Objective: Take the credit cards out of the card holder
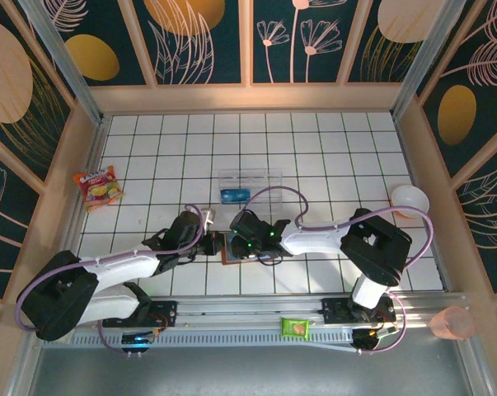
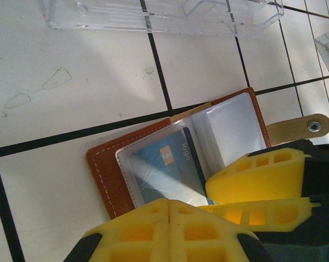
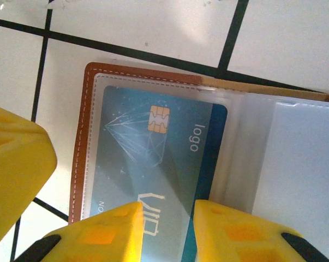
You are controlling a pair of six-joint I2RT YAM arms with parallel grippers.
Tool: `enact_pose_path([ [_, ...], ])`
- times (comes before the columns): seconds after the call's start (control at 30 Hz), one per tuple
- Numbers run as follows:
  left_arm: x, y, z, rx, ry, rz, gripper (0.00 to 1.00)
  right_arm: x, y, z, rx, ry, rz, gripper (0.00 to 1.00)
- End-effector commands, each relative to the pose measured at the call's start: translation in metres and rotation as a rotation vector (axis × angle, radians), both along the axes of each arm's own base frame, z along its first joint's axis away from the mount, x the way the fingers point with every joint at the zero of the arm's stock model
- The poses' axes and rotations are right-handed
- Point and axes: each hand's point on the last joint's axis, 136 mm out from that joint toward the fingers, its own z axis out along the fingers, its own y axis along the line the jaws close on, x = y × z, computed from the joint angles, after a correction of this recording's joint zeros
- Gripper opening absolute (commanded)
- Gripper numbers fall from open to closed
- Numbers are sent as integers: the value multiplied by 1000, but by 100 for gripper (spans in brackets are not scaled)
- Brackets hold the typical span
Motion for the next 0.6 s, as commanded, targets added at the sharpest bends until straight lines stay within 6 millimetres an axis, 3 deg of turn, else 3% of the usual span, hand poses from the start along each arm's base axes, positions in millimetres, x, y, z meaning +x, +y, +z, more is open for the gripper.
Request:
enact_pose_path([
  [0.0, -1, 3, -1, 15, -1, 5, 0, 3, -18, -3, -85, -32, -58, 32],
  [0.33, -2, -2, 3, -1, -3, -15, 0, 8, -19, 7, -92, -71, -83, 36],
  [0.57, -2, -14, 7, -26, -1, -41, 0, 11, -19, 33, -42, -133, -82, 38],
])
